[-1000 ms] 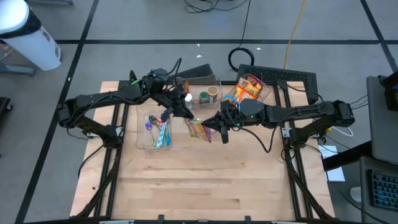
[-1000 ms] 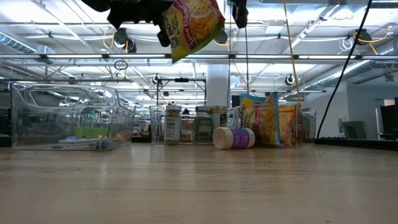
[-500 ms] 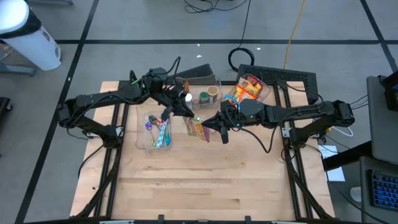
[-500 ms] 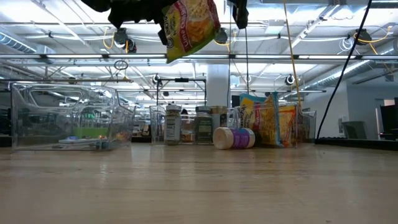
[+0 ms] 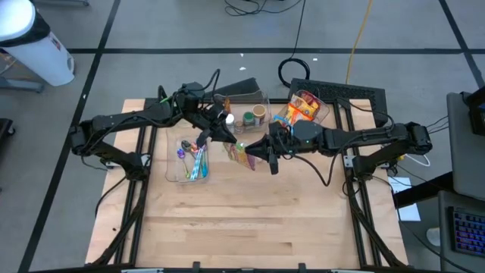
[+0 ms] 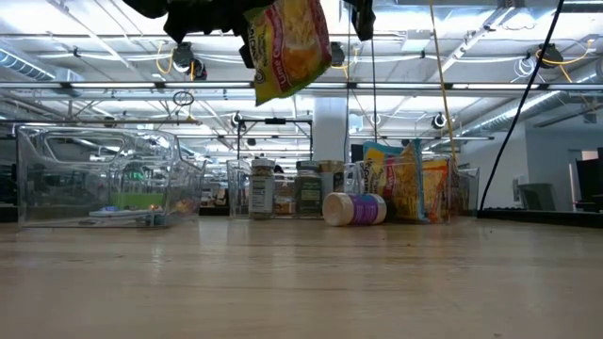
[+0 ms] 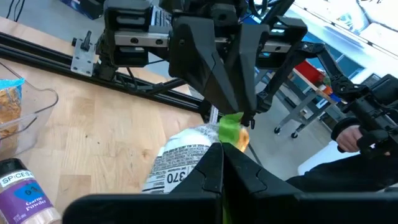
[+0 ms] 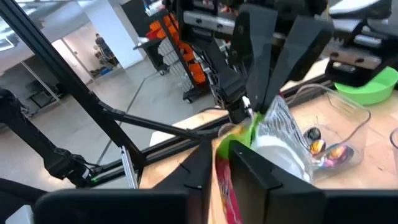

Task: Pick & Place Food Item
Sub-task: Put the green noodle pack into the right transparent bin

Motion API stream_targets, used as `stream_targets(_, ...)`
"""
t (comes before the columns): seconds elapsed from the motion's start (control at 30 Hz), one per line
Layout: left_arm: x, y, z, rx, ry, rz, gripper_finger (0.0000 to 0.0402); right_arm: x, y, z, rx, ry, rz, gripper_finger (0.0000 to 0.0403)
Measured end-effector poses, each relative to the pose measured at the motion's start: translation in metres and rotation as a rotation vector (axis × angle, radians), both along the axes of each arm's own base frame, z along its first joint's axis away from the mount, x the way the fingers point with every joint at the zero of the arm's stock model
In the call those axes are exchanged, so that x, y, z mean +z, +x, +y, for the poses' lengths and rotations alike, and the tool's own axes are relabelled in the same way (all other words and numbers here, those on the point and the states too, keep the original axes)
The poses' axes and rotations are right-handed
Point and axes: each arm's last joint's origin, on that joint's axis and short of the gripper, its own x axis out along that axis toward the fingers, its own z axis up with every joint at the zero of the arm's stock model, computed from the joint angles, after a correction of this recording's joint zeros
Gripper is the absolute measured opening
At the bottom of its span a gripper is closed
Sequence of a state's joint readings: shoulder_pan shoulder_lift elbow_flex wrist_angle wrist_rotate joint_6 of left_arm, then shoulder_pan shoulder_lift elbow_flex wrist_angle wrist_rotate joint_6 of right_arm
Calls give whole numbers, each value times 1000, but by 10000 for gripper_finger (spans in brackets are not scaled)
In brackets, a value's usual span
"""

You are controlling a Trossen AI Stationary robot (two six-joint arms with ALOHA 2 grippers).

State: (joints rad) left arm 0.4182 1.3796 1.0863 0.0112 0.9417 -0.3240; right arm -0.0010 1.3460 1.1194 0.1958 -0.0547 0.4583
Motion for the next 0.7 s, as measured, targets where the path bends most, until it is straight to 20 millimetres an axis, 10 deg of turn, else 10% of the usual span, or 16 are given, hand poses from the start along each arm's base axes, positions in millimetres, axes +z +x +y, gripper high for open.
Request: stream_targets(0.7, 0, 0, 0, 0, 0, 3, 0, 15, 0, -29, 15, -17, -44, 200)
